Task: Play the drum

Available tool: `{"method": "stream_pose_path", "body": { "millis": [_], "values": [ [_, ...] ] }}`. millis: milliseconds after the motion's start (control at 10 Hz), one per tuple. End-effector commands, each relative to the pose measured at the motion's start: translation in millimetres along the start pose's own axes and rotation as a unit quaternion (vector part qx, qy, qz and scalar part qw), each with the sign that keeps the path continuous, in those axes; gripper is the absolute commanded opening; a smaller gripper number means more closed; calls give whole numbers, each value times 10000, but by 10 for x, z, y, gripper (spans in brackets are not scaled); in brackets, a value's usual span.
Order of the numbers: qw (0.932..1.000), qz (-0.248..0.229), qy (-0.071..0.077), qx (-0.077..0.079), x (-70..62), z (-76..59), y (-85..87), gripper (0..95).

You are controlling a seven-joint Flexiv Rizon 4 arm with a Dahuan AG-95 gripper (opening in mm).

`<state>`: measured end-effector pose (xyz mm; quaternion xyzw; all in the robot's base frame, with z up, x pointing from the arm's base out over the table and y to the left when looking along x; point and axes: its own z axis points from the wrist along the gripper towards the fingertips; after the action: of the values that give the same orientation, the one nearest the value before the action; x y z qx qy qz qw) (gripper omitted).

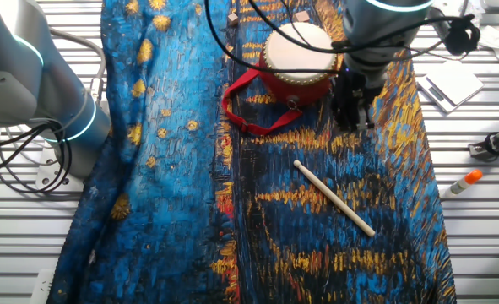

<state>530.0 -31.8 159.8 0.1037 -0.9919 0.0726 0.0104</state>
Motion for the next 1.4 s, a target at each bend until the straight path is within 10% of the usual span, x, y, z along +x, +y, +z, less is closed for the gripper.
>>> {"method": "stream_pose_path", "body": {
  "millis": [100, 1400],
  "values": [
    [10000, 13, 74, 14, -26, -4, 5, 0],
    [9987, 470, 147, -149, -26, -4, 5, 0]
  ]
}}
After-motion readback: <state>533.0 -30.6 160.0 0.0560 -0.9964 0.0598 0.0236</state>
